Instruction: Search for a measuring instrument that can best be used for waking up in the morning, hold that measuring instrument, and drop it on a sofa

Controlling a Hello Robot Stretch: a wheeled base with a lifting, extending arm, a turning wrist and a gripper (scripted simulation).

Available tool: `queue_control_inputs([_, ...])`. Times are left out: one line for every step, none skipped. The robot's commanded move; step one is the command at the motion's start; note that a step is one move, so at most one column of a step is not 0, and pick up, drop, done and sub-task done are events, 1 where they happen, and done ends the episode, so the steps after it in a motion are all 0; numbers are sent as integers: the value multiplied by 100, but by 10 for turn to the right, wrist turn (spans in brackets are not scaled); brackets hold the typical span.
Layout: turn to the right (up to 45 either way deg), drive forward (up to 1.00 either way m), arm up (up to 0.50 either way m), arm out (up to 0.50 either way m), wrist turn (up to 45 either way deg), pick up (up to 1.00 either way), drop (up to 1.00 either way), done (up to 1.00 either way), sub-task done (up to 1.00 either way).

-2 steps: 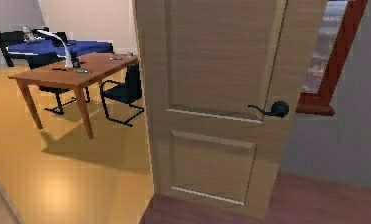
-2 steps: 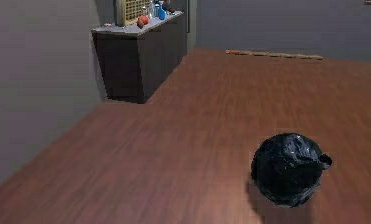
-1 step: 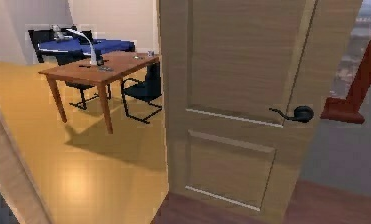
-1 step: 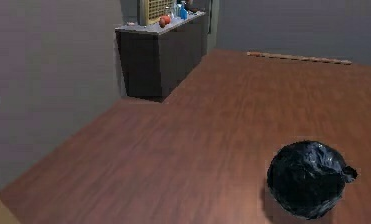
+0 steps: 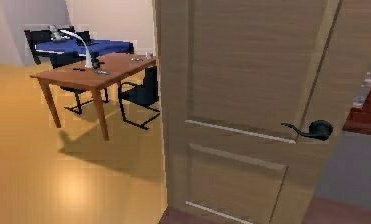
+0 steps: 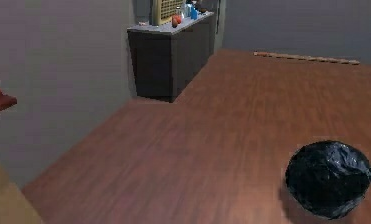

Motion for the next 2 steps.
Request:
queue_control_inputs([0,25,0,0,0,0,0,0,0])
queue_control_inputs([60,0,0,0,0,0,0,0,0])
